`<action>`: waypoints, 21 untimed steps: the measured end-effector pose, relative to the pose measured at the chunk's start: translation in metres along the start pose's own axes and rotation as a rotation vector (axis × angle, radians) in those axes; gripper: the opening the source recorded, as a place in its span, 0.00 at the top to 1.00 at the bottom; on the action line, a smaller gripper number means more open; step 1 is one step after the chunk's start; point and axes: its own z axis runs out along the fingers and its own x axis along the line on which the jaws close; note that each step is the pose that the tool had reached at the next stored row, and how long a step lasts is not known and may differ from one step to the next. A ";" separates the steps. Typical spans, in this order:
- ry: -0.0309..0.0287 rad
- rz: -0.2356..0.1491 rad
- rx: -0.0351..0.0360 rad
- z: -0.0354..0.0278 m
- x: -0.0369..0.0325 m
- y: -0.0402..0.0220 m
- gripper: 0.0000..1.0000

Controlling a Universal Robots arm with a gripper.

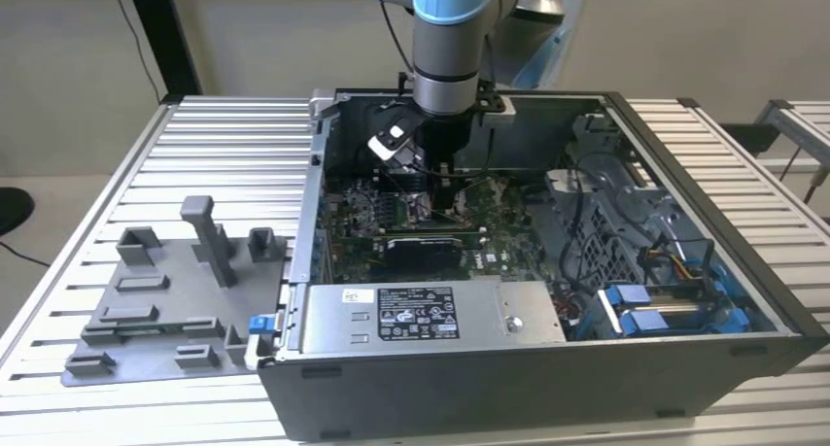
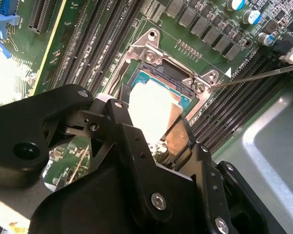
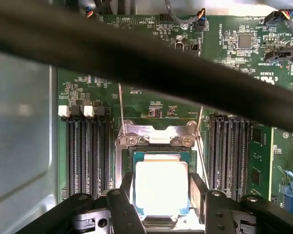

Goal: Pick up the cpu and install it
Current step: 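Pick up the cpu and move it towards the insertion slot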

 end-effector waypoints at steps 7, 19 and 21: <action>0.0000 0.000 0.0000 0.0029 0.0000 -0.0001 1.00; -0.0001 0.000 0.0000 0.0053 0.0000 -0.0008 1.00; -0.0001 0.000 0.0002 0.0055 0.0002 -0.0012 1.00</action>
